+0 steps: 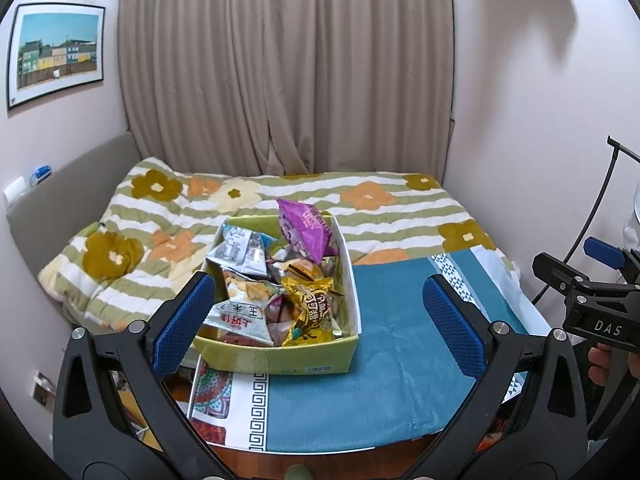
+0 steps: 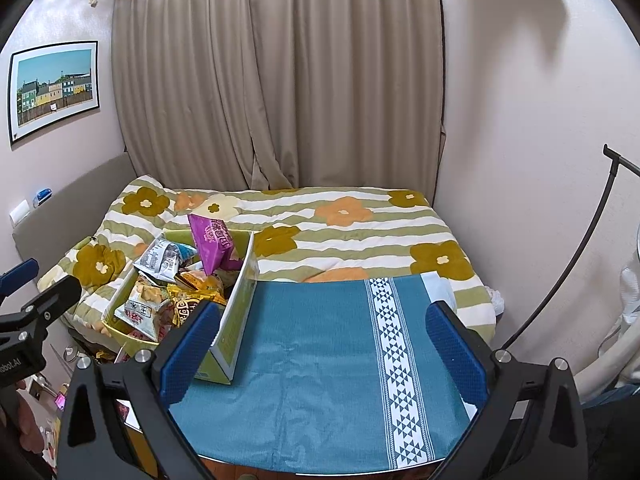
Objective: Organize snacks
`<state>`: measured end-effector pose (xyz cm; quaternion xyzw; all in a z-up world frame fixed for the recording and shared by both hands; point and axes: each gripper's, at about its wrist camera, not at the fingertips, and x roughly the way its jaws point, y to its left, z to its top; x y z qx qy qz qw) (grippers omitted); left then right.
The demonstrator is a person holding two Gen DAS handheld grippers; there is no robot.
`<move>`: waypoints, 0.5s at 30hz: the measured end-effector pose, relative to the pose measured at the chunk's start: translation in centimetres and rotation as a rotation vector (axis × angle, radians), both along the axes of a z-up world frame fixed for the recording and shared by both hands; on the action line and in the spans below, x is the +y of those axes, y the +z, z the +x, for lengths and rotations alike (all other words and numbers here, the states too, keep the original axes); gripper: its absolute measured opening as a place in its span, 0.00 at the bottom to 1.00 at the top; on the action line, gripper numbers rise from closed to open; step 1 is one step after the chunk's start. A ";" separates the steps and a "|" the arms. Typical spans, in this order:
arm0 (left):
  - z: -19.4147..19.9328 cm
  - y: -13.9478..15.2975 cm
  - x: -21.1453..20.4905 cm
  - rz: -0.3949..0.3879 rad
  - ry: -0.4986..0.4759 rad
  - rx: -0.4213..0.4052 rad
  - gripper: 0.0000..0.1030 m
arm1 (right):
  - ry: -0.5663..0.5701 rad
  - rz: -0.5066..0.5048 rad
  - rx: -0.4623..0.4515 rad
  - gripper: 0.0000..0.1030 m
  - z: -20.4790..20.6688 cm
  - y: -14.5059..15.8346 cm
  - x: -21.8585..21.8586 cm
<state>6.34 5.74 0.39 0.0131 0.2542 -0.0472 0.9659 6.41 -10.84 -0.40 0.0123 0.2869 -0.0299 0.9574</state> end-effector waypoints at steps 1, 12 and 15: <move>-0.1 0.0 0.0 0.001 0.001 -0.003 1.00 | 0.000 0.000 -0.001 0.99 0.0 0.0 0.0; -0.7 0.2 -0.2 0.018 0.013 -0.019 1.00 | 0.001 0.002 -0.010 0.99 -0.2 0.1 0.2; -1.4 0.4 -0.2 0.024 0.033 -0.042 1.00 | 0.002 0.002 -0.012 0.99 -0.2 0.1 0.2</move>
